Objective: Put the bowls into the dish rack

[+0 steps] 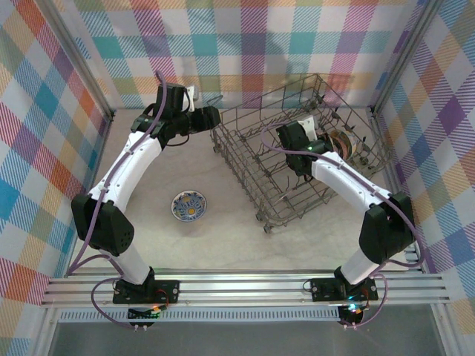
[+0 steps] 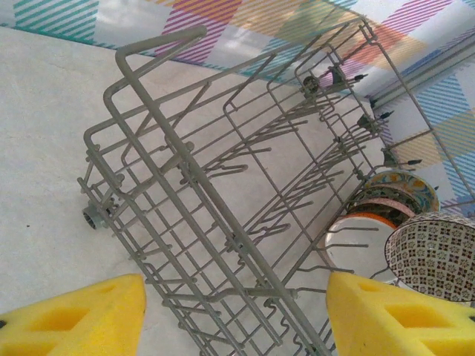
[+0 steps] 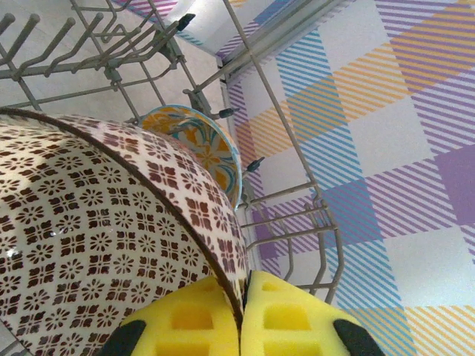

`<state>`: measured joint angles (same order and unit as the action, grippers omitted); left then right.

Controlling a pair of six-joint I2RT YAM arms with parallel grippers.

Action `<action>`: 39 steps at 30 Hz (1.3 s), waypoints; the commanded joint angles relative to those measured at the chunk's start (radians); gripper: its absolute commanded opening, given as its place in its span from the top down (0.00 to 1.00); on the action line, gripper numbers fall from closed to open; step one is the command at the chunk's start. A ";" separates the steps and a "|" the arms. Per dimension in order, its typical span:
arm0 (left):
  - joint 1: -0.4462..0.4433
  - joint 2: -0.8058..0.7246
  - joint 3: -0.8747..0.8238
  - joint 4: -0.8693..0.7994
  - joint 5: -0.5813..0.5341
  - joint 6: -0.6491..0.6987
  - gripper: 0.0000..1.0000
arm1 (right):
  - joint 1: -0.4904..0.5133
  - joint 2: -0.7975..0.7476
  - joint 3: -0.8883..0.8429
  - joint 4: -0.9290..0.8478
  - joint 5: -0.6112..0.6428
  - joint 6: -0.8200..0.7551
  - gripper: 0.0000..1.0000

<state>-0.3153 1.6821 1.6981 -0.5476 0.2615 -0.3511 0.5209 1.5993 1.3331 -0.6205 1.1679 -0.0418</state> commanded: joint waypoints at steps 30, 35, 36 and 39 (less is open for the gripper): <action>0.022 -0.084 -0.075 0.008 0.023 0.006 0.34 | 0.097 0.306 0.284 -0.763 0.216 0.585 1.00; 0.026 -0.090 -0.083 0.011 0.028 0.003 0.34 | 0.109 0.397 0.373 -1.034 0.217 0.848 1.00; 0.027 -0.089 -0.083 0.009 0.030 0.004 0.34 | 0.111 0.412 0.383 -1.067 0.217 0.881 1.00; 0.027 -0.090 -0.090 0.009 0.031 0.004 0.34 | 0.120 0.432 0.390 -1.089 0.216 0.921 1.00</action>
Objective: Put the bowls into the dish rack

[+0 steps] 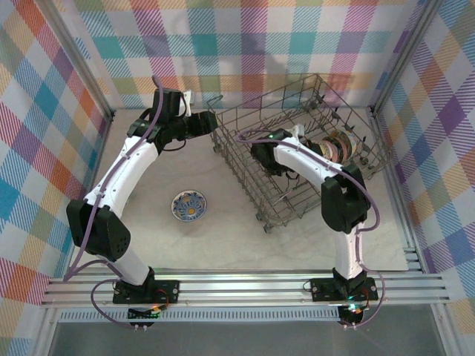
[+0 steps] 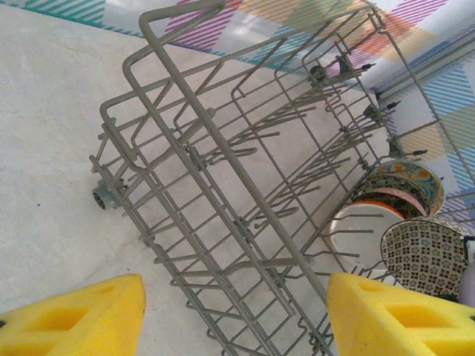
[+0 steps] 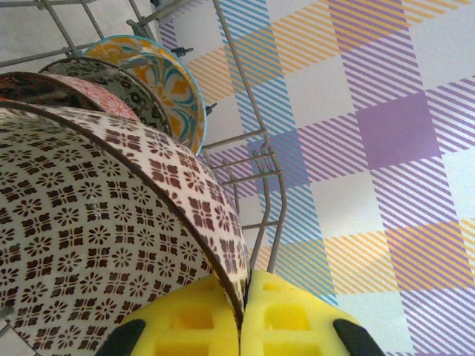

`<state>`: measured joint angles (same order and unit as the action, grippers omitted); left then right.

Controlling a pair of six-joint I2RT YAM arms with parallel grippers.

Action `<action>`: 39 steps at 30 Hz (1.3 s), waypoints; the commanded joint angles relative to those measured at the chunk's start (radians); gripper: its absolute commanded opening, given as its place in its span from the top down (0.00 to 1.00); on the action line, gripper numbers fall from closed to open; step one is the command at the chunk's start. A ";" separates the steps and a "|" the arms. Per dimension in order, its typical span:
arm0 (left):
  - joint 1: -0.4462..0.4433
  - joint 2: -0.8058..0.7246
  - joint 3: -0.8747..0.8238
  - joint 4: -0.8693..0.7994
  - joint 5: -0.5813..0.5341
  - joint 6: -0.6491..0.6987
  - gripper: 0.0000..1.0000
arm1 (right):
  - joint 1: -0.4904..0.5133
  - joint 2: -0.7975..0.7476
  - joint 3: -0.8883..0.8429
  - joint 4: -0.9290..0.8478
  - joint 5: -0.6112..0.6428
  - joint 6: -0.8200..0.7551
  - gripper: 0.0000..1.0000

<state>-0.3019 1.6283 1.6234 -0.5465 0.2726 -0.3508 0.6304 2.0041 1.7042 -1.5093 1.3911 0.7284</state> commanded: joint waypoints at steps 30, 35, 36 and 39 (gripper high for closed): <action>0.020 -0.096 -0.069 0.015 -0.023 -0.014 0.34 | 0.002 -0.016 -0.094 0.567 -0.108 -0.555 0.97; 0.020 -0.094 -0.070 0.022 -0.023 -0.023 0.34 | 0.002 0.003 -0.090 0.571 -0.119 -0.571 0.94; 0.020 -0.093 -0.070 0.023 -0.023 -0.025 0.34 | 0.001 0.008 -0.082 0.556 -0.118 -0.561 0.94; 0.020 -0.091 -0.069 0.025 -0.021 -0.029 0.34 | -0.012 0.032 -0.030 0.447 -0.115 -0.476 0.94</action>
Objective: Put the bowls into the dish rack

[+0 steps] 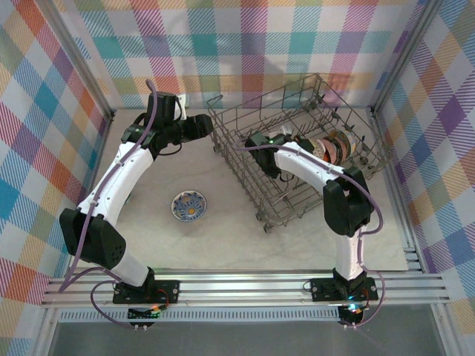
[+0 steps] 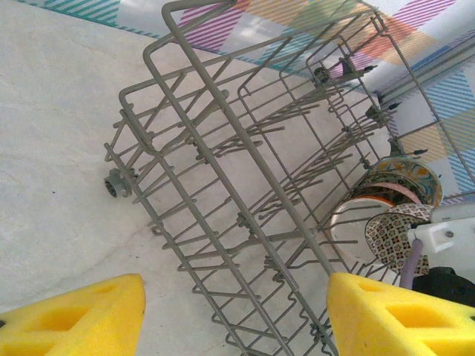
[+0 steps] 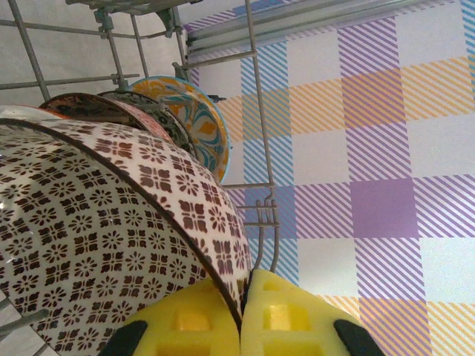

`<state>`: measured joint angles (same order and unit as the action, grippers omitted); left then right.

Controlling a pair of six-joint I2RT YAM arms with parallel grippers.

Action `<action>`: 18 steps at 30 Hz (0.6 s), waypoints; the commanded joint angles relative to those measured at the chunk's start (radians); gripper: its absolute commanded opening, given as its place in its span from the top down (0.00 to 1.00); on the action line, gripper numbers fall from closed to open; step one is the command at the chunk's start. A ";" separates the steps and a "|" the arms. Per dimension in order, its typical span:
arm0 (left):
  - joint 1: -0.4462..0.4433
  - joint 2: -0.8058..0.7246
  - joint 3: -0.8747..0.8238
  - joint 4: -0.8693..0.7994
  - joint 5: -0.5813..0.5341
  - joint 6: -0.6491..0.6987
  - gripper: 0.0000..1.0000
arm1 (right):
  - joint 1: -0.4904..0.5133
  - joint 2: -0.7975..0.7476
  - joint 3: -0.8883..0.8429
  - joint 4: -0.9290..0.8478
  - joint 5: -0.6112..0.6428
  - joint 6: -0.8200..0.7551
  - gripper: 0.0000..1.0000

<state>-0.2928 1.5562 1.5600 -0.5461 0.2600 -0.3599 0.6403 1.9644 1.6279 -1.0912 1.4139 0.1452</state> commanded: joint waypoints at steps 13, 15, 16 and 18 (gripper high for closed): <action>0.011 0.022 0.027 0.018 0.020 -0.021 0.34 | -0.045 0.181 0.222 -0.509 -0.136 0.567 0.98; 0.011 0.030 0.036 0.014 0.026 -0.015 0.34 | -0.044 0.192 0.238 -0.511 -0.138 0.569 0.99; 0.011 0.031 0.039 0.011 0.027 -0.012 0.34 | -0.042 0.196 0.244 -0.508 -0.136 0.562 0.99; 0.011 0.037 0.046 0.005 0.030 -0.006 0.34 | -0.038 0.197 0.244 -0.490 -0.132 0.540 0.99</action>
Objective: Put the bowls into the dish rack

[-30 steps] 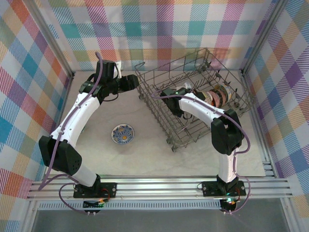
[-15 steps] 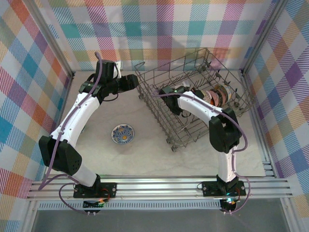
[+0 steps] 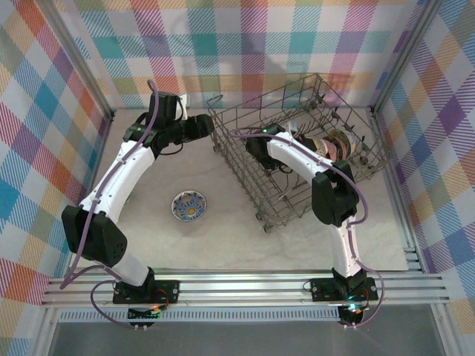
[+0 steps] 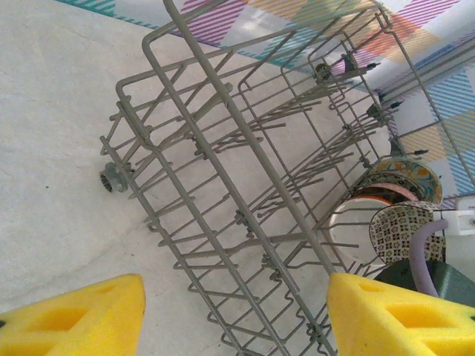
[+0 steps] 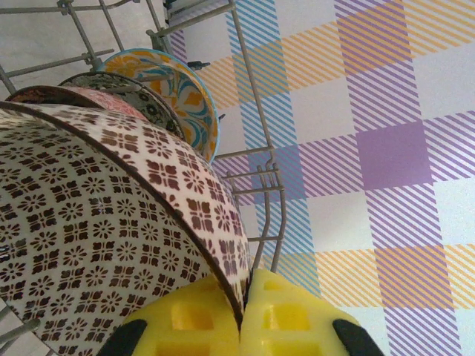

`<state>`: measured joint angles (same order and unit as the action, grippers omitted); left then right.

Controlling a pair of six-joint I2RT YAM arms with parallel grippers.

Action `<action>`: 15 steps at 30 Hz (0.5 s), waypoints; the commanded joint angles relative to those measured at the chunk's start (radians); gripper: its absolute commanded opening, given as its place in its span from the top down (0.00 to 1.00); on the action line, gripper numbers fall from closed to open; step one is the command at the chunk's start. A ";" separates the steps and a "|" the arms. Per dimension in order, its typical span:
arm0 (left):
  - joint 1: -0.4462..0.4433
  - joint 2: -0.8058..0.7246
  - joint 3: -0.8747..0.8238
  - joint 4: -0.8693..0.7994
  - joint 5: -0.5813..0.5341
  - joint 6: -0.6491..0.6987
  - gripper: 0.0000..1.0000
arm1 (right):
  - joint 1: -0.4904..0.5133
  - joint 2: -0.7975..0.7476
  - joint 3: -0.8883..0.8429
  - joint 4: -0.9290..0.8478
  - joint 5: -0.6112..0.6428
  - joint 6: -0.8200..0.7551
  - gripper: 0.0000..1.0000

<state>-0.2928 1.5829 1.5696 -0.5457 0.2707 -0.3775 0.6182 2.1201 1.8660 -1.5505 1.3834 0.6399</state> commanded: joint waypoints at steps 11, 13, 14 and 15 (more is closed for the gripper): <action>0.011 0.009 0.036 -0.001 0.021 0.017 0.34 | 0.019 0.053 -0.013 0.070 -0.125 -0.061 0.91; 0.011 0.006 0.034 -0.004 0.018 0.021 0.34 | 0.020 0.059 -0.013 0.066 -0.128 -0.058 0.90; 0.011 0.004 0.032 -0.005 0.016 0.022 0.34 | 0.020 0.058 -0.017 0.067 -0.129 -0.057 0.89; 0.011 0.002 0.031 -0.006 0.015 0.022 0.34 | 0.020 0.061 -0.019 0.064 -0.131 -0.057 0.89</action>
<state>-0.2924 1.5959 1.5738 -0.5468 0.2722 -0.3740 0.6384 2.1330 1.8633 -1.5108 1.3804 0.5861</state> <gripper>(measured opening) 0.658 0.110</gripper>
